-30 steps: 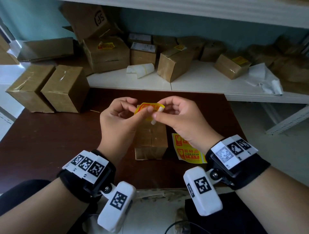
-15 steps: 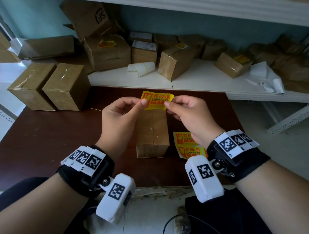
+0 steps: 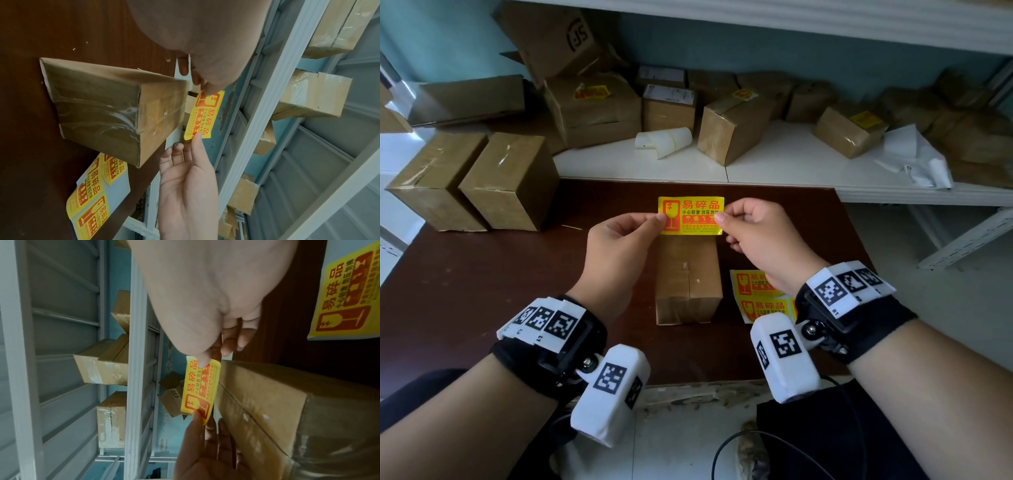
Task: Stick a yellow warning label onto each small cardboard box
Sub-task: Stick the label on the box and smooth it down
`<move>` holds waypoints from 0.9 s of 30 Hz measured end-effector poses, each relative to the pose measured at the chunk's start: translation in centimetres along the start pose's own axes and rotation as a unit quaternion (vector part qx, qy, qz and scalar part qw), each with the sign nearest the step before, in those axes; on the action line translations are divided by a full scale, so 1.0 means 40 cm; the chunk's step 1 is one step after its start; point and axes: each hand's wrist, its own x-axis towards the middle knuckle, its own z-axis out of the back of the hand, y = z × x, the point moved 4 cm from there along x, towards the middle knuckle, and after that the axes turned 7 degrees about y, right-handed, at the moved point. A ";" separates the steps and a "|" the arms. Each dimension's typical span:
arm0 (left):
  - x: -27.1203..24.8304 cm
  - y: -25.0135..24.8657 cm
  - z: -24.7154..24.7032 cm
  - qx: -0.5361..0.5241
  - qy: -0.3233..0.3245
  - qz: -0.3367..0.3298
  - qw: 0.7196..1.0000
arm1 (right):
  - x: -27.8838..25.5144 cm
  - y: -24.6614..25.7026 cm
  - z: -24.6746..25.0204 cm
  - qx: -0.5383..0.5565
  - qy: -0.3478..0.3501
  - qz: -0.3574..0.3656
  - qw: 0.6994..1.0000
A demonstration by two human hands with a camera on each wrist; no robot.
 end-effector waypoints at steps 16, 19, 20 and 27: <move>0.007 0.000 0.018 0.097 -0.030 0.049 0.994 | 0.001 -0.012 -0.014 -0.060 0.006 -0.034 0.998; 0.008 -0.001 0.021 0.103 -0.039 0.041 0.993 | 0.002 -0.011 -0.015 -0.063 0.004 -0.031 0.998; 0.009 0.000 0.021 0.105 -0.040 0.039 0.993 | 0.003 -0.012 -0.016 -0.064 0.002 -0.030 0.997; 0.014 0.015 0.017 0.110 -0.038 0.053 0.992 | 0.008 -0.018 -0.016 -0.086 -0.007 -0.027 0.996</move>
